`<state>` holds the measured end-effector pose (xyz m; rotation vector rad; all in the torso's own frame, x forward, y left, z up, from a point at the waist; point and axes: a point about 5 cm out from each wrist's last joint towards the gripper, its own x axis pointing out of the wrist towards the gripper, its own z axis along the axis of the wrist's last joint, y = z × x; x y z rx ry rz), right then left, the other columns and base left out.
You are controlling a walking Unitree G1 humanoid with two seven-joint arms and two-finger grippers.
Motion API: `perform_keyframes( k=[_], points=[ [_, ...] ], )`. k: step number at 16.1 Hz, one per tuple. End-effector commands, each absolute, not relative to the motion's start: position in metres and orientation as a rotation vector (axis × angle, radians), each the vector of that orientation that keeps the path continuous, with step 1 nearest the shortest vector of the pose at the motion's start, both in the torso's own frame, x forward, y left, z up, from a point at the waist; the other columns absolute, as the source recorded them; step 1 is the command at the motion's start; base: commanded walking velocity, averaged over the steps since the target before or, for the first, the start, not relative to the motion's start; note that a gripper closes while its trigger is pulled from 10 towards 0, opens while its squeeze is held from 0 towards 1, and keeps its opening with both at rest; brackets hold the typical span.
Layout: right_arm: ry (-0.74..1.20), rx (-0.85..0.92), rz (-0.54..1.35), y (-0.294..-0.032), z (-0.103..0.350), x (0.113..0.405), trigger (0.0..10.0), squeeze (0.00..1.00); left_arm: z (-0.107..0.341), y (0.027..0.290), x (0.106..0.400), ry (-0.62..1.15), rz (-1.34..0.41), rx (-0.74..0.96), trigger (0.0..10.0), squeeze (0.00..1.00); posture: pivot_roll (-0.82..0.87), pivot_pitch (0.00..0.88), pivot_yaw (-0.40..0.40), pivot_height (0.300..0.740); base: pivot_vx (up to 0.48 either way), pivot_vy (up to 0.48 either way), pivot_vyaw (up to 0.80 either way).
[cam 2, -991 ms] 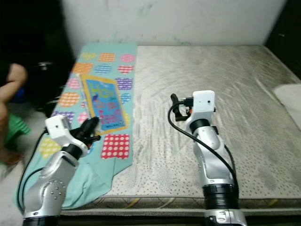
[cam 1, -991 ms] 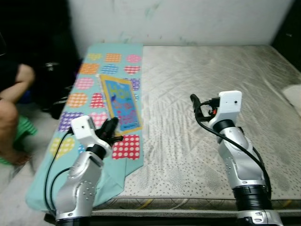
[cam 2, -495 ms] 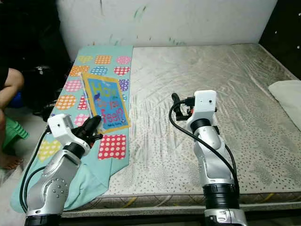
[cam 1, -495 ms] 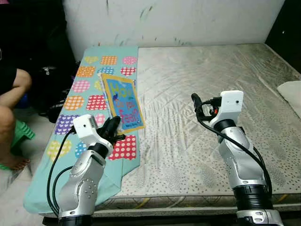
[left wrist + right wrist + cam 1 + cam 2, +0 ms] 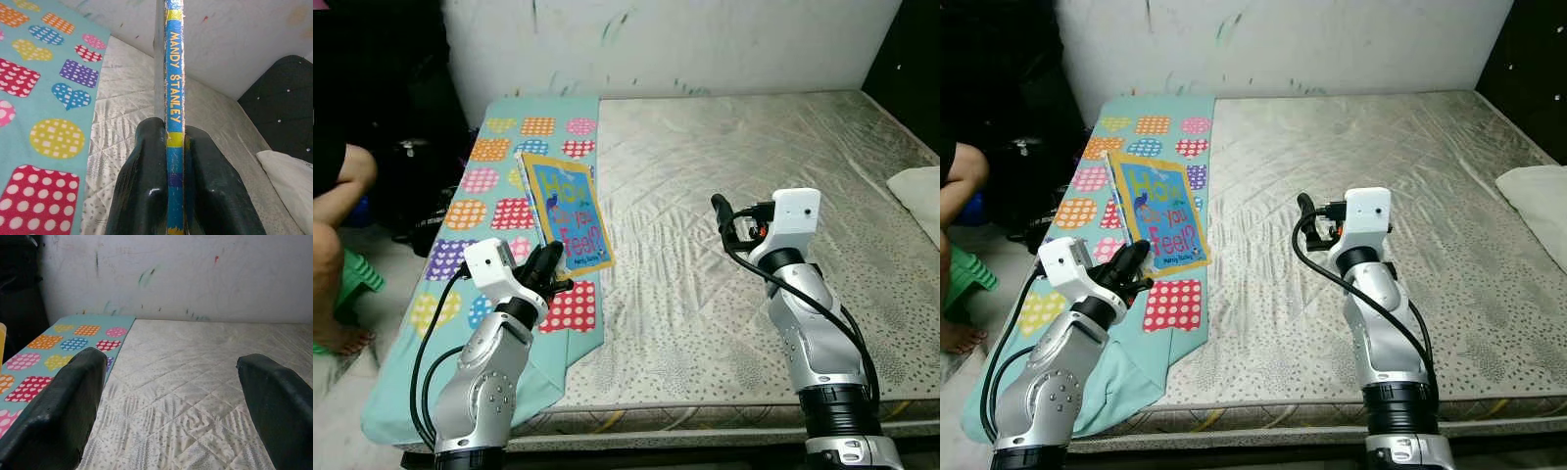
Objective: Clean up the room
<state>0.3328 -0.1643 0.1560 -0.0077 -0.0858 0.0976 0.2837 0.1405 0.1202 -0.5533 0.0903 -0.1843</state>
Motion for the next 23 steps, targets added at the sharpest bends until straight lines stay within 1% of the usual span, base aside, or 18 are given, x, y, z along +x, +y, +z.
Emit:
perform_keyframes(
  k=[1,7,10,16,23],
  points=[
    [-0.096,-0.002,0.095,-0.1643,0.1577,0.3342,10.0,0.00,0.1294,0.1384,0.2871,0.057,-0.208,-0.546,10.0,0.00,-0.17,0.000,0.023,0.740,0.000,0.000,0.00],
    [-0.097,-0.003,0.092,-0.1643,0.1573,0.3338,10.0,0.00,0.1289,0.1374,0.2871,0.062,-0.214,-0.541,10.0,0.00,-0.17,0.000,0.025,0.740,0.000,0.321,0.00],
    [-0.096,-0.006,0.090,-0.1648,0.1570,0.3341,10.0,0.00,0.1290,0.1370,0.2877,0.064,-0.215,-0.541,10.0,0.00,-0.17,0.000,0.025,0.740,0.000,0.480,0.00],
    [-0.093,-0.009,0.094,-0.1648,0.1555,0.3335,10.0,0.00,0.1314,0.1354,0.2871,0.044,-0.229,-0.533,10.0,0.00,-0.17,0.000,0.025,0.740,0.000,0.000,0.00],
    [-0.087,-0.019,0.113,-0.1628,0.1535,0.3325,10.0,0.00,0.1313,0.1346,0.2870,0.046,-0.230,-0.534,10.0,0.00,-0.17,0.000,0.023,0.740,0.000,-0.312,0.00]
  ],
)
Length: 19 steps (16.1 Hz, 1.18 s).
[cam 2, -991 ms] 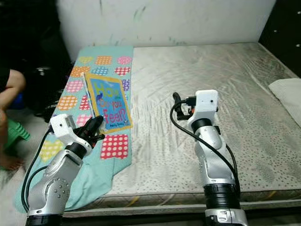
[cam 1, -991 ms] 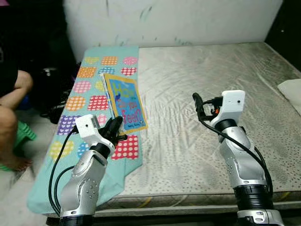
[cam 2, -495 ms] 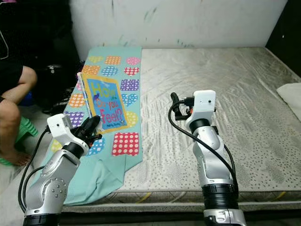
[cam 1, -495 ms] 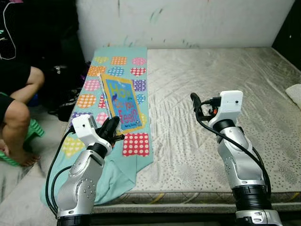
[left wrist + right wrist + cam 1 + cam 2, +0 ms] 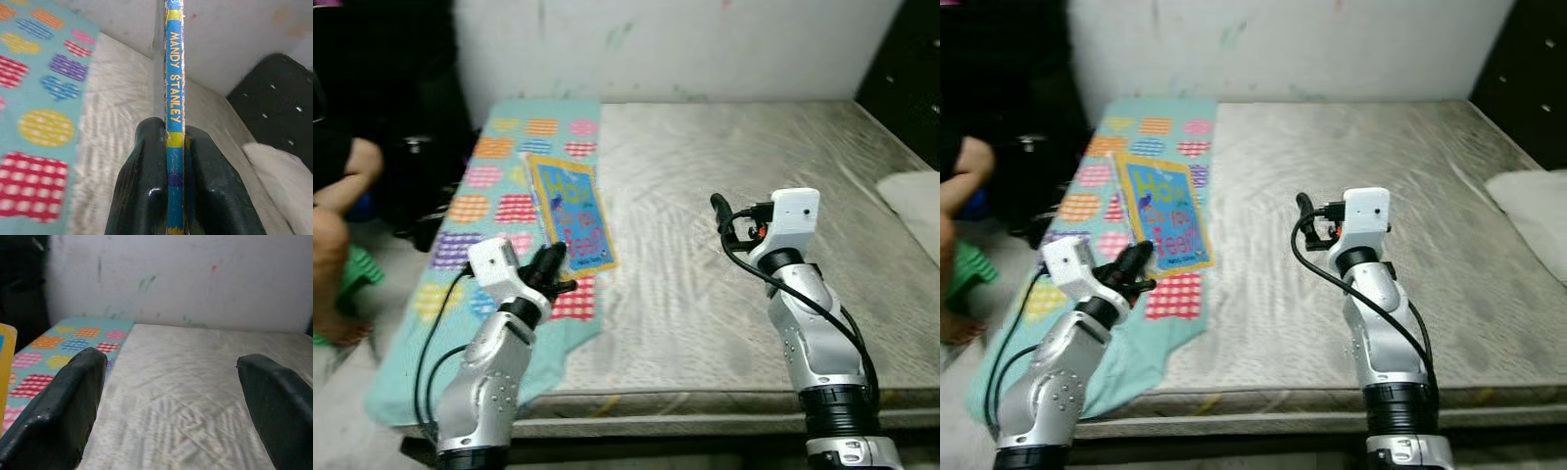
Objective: Clean up the room
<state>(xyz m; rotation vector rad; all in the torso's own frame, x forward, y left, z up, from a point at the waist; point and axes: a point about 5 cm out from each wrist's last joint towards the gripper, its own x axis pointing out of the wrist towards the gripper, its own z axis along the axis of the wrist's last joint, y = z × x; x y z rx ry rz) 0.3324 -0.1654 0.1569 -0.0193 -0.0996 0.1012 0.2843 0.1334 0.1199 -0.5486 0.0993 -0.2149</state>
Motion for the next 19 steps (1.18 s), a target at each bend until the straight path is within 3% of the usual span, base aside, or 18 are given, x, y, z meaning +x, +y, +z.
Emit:
perform_keyframes(
  k=[1,5,8,10,11,13,16,19],
  points=[
    [-0.086,-0.019,0.113,-0.163,0.153,0.332,10.0,0.00,0.131,0.134,0.287,0.047,-0.230,-0.534,10.0,0.00,-0.17,0.000,0.022,0.740,0.000,-0.364,0.00],
    [-0.086,-0.007,0.132,-0.166,0.152,0.329,10.0,0.00,0.131,0.136,0.286,0.049,-0.225,-0.526,10.0,0.00,-0.17,0.000,0.022,0.740,0.000,-0.370,0.00],
    [-0.061,-0.007,0.191,-0.169,0.146,0.318,10.0,0.00,0.131,0.154,0.279,0.037,-0.181,-0.469,10.0,0.00,-0.17,0.000,0.025,0.740,0.000,-0.340,0.00],
    [-0.035,-0.044,0.229,-0.173,0.137,0.309,10.0,0.00,0.130,0.172,0.272,0.017,-0.124,-0.379,10.0,0.00,-0.15,0.000,0.026,0.740,0.000,0.000,0.00],
    [-0.035,-0.089,0.215,-0.177,0.129,0.303,10.0,0.00,0.128,0.189,0.265,-0.019,-0.056,-0.220,10.0,0.00,-0.15,0.000,0.024,0.740,0.000,0.000,0.00],
    [-0.059,-0.120,0.188,-0.184,0.117,0.295,10.0,0.00,0.122,0.207,0.256,-0.035,0.038,-0.100,10.0,0.00,-0.12,0.000,0.015,0.740,0.000,0.000,0.00],
    [-0.065,-0.113,0.174,-0.187,0.112,0.290,10.0,0.00,0.122,0.212,0.247,-0.082,0.050,0.074,10.0,0.00,-0.09,0.000,0.002,0.740,0.000,0.000,0.00],
    [-0.089,-0.104,0.183,-0.179,0.118,0.299,10.0,0.00,0.119,0.220,0.242,-0.093,0.069,0.079,10.0,0.00,-0.08,0.000,-0.018,0.740,0.000,0.000,0.00]
  ],
)
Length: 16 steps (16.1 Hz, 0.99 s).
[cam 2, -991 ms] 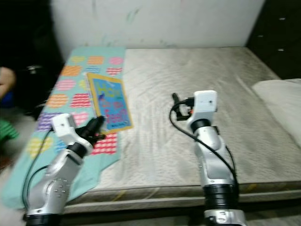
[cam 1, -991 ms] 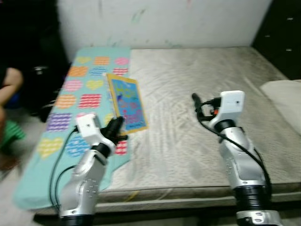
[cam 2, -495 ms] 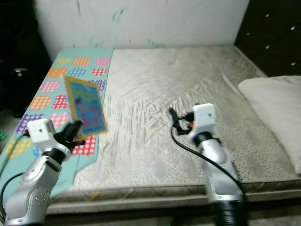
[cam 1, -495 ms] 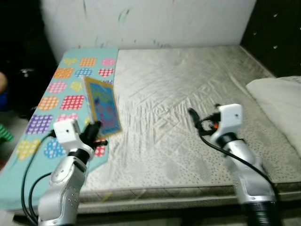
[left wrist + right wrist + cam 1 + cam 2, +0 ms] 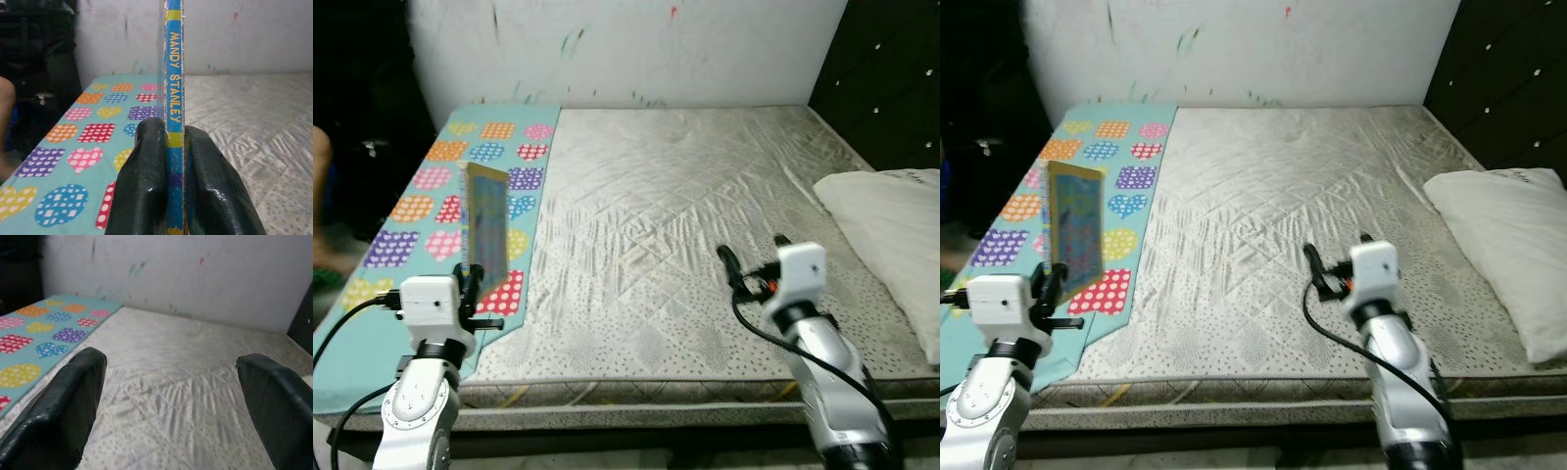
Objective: Clean up the room
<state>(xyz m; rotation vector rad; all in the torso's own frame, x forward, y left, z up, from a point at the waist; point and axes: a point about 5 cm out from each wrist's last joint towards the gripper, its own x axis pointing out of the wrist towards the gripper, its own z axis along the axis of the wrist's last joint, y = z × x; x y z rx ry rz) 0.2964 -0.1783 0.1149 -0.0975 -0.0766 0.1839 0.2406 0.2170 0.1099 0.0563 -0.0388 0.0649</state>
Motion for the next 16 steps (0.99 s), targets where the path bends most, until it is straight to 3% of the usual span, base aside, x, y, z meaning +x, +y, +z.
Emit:
perform_keyframes(
  k=[1,8,11,16],
  points=[
    [-0.112,-0.121,0.199,-0.176,0.123,0.300,10.0,0.00,0.120,0.217,0.239,-0.105,0.084,0.056,10.0,0.00,-0.09,0.000,-0.025,0.740,0.000,0.000,0.00],
    [-0.099,-0.115,0.216,-0.176,0.122,0.281,10.0,0.00,0.114,0.185,0.214,-0.095,0.002,0.032,10.0,0.00,-0.11,0.000,-0.047,0.740,0.000,0.000,0.00],
    [-0.006,-0.140,0.223,-0.176,0.088,0.260,10.0,0.00,0.083,0.194,0.199,-0.017,0.026,0.112,10.0,0.00,-0.12,0.000,-0.029,0.740,0.000,0.000,0.00],
    [0.008,-0.145,0.227,-0.177,0.094,0.253,10.0,0.00,0.085,0.214,0.188,0.028,0.073,0.121,10.0,0.00,-0.15,0.000,-0.023,0.740,0.000,0.000,0.00]
  ],
)
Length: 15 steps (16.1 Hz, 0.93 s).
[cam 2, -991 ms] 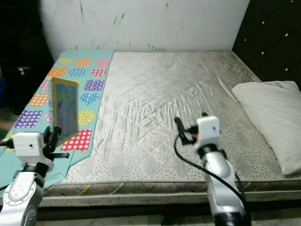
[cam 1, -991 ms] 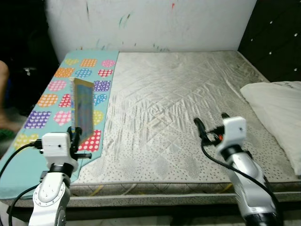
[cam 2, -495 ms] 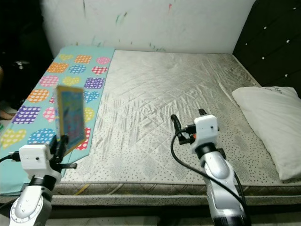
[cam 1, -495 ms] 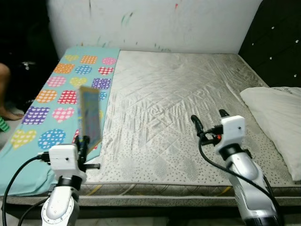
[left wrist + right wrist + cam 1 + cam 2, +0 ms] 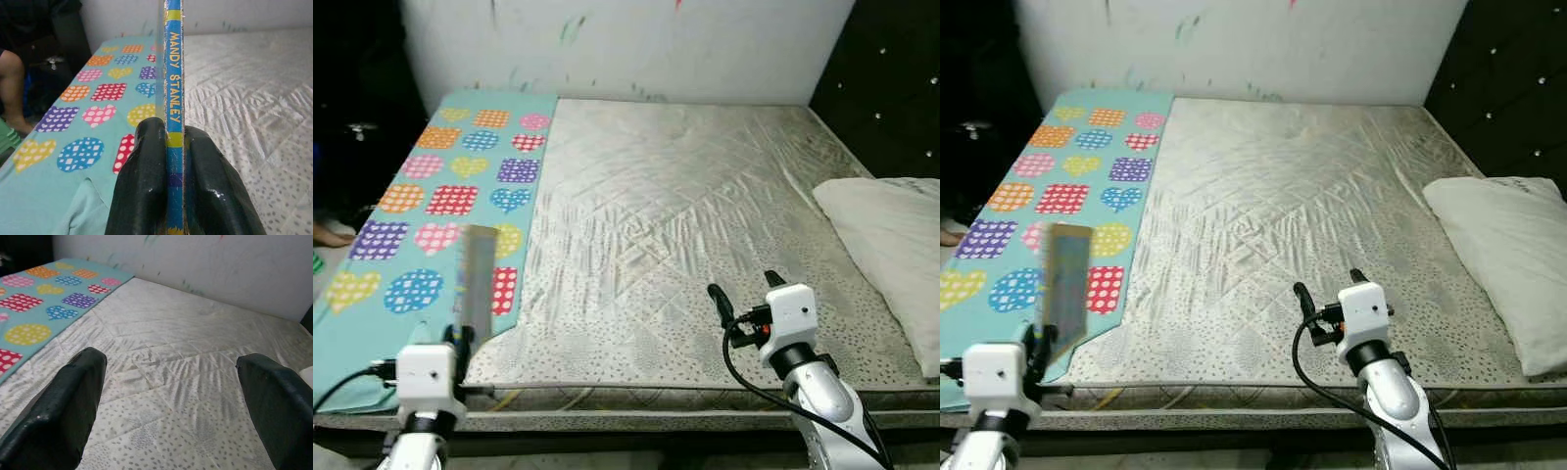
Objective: Clean up the room
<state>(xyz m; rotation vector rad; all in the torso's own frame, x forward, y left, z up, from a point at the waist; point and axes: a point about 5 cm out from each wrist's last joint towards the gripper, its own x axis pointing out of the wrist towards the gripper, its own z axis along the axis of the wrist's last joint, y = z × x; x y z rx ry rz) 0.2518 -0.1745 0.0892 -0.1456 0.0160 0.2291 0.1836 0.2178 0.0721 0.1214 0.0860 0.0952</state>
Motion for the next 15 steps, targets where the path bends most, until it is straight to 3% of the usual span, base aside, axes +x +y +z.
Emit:
perform_keyframes(
  k=[1,5,7,9,15],
  points=[
    [-0.011,-0.152,0.214,-0.180,0.097,0.256,10.0,0.00,0.089,0.210,0.194,0.000,0.049,0.119,10.0,0.00,-0.15,0.000,-0.018,0.740,0.000,0.000,0.00],
    [-0.054,-0.159,0.176,-0.178,0.117,0.274,10.0,0.00,0.099,0.208,0.224,-0.083,0.083,0.087,10.0,0.00,-0.19,0.000,-0.027,0.740,0.000,0.000,0.00],
    [-0.112,-0.218,0.266,-0.170,0.125,0.276,10.0,0.00,0.098,0.202,0.230,-0.092,0.054,0.097,10.0,0.00,-0.19,0.000,-0.020,0.740,0.000,0.000,0.00],
    [-0.123,-0.170,0.198,-0.173,0.130,0.289,10.0,0.00,0.105,0.202,0.247,-0.127,0.090,0.076,10.0,0.00,-0.20,0.000,-0.013,0.740,0.000,0.000,0.00],
    [-0.139,-0.142,0.179,-0.169,0.131,0.288,10.0,0.00,0.110,0.190,0.256,-0.147,0.053,0.052,10.0,0.00,-0.20,0.000,0.025,0.740,0.000,0.000,0.00]
  ],
)
